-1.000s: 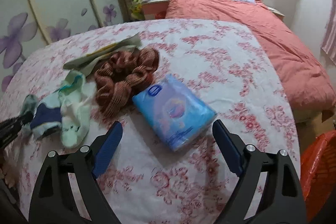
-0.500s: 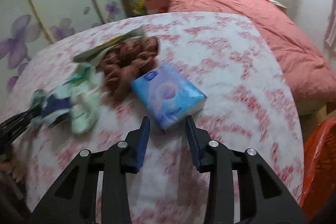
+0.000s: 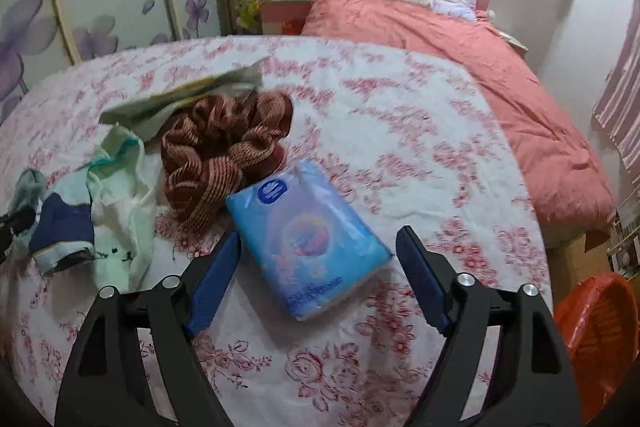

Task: Collect trash
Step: 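Grasp the blue tissue pack with the right gripper while the left gripper holds the towel, then carry towel and tissue pack over the orange basket and open both grippers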

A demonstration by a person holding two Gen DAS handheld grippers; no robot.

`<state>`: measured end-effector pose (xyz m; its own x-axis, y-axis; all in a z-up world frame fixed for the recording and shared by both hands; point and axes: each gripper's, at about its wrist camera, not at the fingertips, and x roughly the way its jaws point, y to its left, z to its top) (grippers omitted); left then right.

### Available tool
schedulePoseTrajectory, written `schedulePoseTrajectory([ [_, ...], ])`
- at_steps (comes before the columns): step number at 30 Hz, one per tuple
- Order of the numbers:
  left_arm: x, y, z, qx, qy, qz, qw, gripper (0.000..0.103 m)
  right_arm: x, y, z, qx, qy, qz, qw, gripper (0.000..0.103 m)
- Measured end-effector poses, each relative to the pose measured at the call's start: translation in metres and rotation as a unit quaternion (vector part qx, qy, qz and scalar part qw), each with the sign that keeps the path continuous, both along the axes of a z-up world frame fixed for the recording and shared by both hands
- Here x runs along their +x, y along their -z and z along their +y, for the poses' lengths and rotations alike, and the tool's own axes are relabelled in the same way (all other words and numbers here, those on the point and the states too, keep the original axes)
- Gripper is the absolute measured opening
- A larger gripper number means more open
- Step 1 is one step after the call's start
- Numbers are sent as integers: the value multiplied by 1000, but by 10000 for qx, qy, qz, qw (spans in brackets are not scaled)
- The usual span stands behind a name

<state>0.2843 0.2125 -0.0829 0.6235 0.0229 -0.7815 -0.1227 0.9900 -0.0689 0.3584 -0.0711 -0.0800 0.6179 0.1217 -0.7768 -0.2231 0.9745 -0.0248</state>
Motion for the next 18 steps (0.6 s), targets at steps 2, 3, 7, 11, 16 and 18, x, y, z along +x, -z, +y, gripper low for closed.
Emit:
schedulePoseTrajectory([
  [2, 0, 0, 0, -12, 0, -2, 10000, 15, -6, 0, -2, 32, 24, -4, 10000, 68],
  [3, 0, 0, 0, -16, 1, -2, 10000, 15, -10, 0, -4, 92, 57, 18, 9999, 67],
  [7, 0, 0, 0, -19, -1, -3, 10000, 15, -31, -1, -14, 294, 321, 178, 9989, 66],
  [11, -1, 0, 0, -31, -7, -5, 10000, 15, -55, 2, -11, 88, 491, 175, 9986, 68],
  [16, -2, 0, -1, -64, -13, -10, 10000, 15, -53, 4, -12, 187, 658, 124, 9976, 69],
  [18, -2, 0, 0, -91, -16, -15, 10000, 15, -50, 4, -13, 232, 705, 137, 9971, 70],
])
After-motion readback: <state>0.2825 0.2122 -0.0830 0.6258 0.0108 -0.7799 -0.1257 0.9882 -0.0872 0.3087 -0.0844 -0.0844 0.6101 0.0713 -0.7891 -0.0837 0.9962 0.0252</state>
